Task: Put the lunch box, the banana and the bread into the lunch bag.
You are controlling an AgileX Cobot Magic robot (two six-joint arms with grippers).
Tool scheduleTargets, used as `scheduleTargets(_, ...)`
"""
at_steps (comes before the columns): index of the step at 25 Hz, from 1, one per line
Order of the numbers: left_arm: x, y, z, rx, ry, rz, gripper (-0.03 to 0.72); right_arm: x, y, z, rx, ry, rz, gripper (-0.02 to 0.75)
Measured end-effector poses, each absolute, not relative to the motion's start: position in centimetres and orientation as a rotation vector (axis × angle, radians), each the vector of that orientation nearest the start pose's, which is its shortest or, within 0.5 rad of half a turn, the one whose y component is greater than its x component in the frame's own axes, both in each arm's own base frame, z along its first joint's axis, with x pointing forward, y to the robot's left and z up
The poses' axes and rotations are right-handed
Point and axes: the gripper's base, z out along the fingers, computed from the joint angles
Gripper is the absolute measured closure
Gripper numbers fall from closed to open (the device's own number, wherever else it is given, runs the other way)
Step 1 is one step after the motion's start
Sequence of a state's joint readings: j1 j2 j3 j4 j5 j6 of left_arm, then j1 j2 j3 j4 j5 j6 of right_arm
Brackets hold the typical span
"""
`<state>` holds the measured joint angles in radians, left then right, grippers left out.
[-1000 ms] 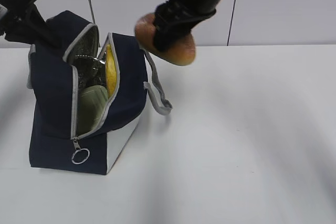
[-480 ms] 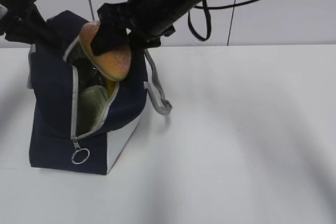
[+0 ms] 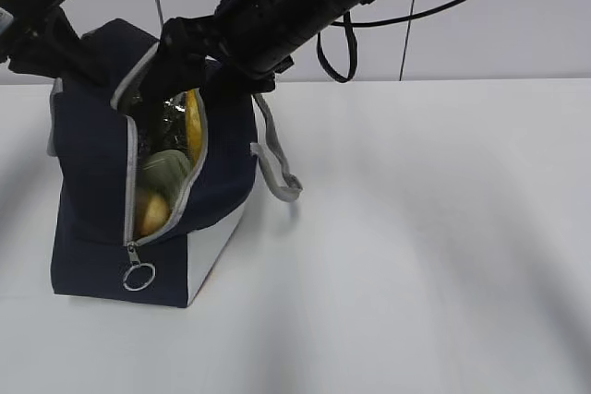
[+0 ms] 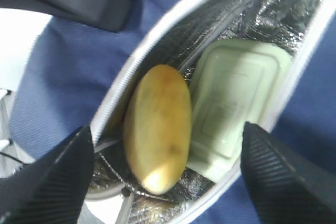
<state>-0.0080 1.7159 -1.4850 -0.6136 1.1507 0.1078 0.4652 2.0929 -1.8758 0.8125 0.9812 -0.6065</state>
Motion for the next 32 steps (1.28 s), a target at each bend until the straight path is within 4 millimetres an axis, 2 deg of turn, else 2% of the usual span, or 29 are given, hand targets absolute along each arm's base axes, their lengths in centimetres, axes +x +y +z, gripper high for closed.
scheduleTargets(5,35.7,-5.1,31.0,-0.084,2.729,-0.816,0.691,39.5,25.2,30.0,-1.04,2.311,0.867,0.175)
scheduleTargets(8,35.7,-5.1,31.0,-0.084,2.729,-0.816,0.691,39.9,24.0,31.3,-1.027,2.361,0.784,0.234)
scheduleTargets(12,35.7,-5.1,31.0,-0.084,2.73,-0.816,0.691,40.3,22.4,31.8,-0.93,2.495,0.63,0.265)
scheduleTargets(15,35.7,-5.1,31.0,-0.084,2.73,-0.816,0.691,40.5,21.8,31.5,-0.856,2.561,0.553,0.27)
scheduleTargets(18,35.7,-5.1,31.0,-0.084,2.73,-0.816,0.691,40.8,21.9,30.8,-0.825,2.592,0.55,0.272)
scheduleTargets(25,35.7,-5.1,31.0,-0.083,2.73,-0.817,0.691,41.7,22.5,27.8,-0.804,2.667,0.581,0.3)
scheduleTargets(29,35.7,-5.1,31.0,-0.083,2.731,-0.817,0.691,42.1,23.2,25.9,-0.787,2.708,0.653,0.368)
scheduleTargets(32,35.7,-5.1,31.0,-0.083,2.731,-0.817,0.691,42.2,23.4,25.6,-0.78,2.713,0.685,0.502)
